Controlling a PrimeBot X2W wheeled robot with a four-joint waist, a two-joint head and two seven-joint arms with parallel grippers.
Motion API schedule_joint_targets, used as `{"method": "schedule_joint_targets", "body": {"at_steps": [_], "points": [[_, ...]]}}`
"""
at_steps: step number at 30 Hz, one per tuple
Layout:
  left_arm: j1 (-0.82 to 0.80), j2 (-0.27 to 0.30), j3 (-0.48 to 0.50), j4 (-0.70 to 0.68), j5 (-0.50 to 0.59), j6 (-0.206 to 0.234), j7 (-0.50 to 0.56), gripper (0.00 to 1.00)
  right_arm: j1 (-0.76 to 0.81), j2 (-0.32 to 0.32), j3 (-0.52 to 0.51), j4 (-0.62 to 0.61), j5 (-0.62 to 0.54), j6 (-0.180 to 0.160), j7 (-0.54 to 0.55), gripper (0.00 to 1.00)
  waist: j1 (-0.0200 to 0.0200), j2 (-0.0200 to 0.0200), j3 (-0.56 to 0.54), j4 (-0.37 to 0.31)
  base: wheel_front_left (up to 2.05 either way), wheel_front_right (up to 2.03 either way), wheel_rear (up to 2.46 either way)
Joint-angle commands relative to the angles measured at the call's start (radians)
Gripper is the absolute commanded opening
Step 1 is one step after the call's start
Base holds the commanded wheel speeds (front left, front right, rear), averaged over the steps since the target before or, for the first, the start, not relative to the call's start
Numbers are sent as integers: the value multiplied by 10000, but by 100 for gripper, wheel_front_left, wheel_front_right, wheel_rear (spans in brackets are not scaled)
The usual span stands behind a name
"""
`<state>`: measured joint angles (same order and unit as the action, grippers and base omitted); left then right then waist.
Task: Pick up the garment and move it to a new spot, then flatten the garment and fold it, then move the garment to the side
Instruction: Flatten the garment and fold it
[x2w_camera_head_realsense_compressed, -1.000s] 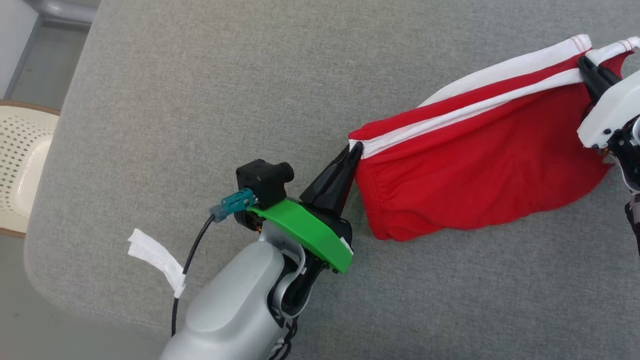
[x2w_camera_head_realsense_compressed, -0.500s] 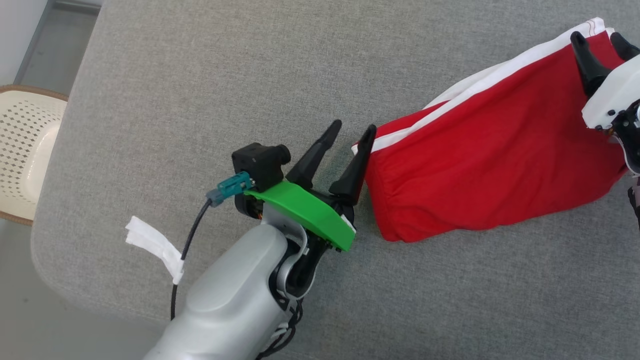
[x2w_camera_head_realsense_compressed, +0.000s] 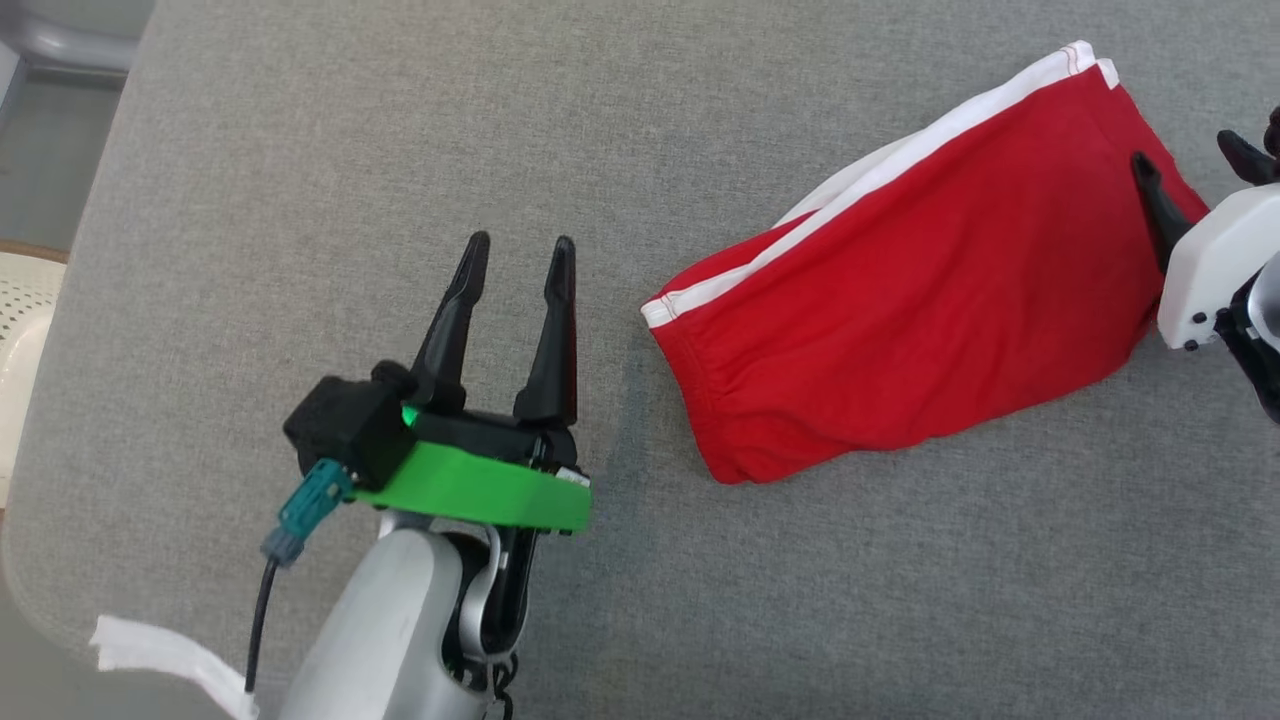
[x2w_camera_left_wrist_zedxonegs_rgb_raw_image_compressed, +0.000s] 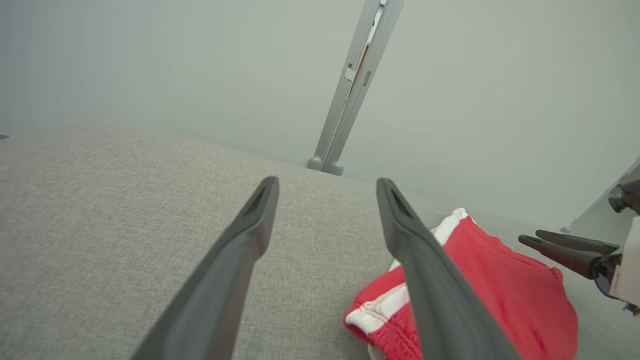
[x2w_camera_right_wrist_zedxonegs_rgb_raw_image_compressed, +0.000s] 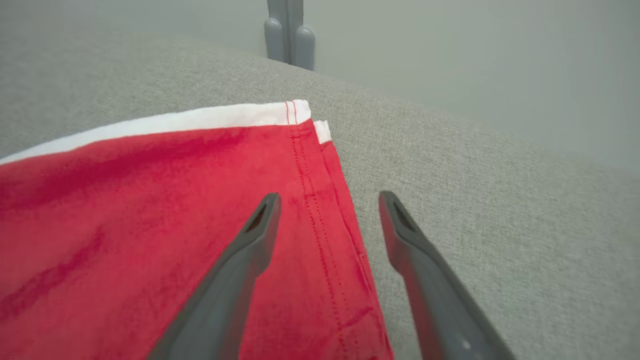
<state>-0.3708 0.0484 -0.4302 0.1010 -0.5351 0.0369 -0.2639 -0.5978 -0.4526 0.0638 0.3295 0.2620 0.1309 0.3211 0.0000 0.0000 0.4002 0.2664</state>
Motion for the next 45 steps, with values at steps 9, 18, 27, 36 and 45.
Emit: {"method": "schedule_joint_targets", "body": {"at_steps": [9,18,27,36,45], "points": [[1332,35,-114,-802,464,162,1,100,-649,-957,390,139,-353,-5,2177,100,0,0,649,782,0,0,0],[1449,35,-249,-798,18,373,1,100,-300,-921,69,840,482,4,3492,100,0,0,488,1249,0,0,0],[1927,40,132,-178,388,67,1,100,432,-496,-870,545,1964,-8,3350,0,0,0,-606,180,0,0,0],[3303,46,736,609,1186,-525,0,100,1554,-121,-1741,637,2798,-8,2877,0,0,0,-2051,-1068,0,0,0],[4278,44,1243,642,1533,-866,0,100,2299,72,-2947,1200,3064,-5,1877,0,0,0,-2320,-1229,0,0,0]]}}
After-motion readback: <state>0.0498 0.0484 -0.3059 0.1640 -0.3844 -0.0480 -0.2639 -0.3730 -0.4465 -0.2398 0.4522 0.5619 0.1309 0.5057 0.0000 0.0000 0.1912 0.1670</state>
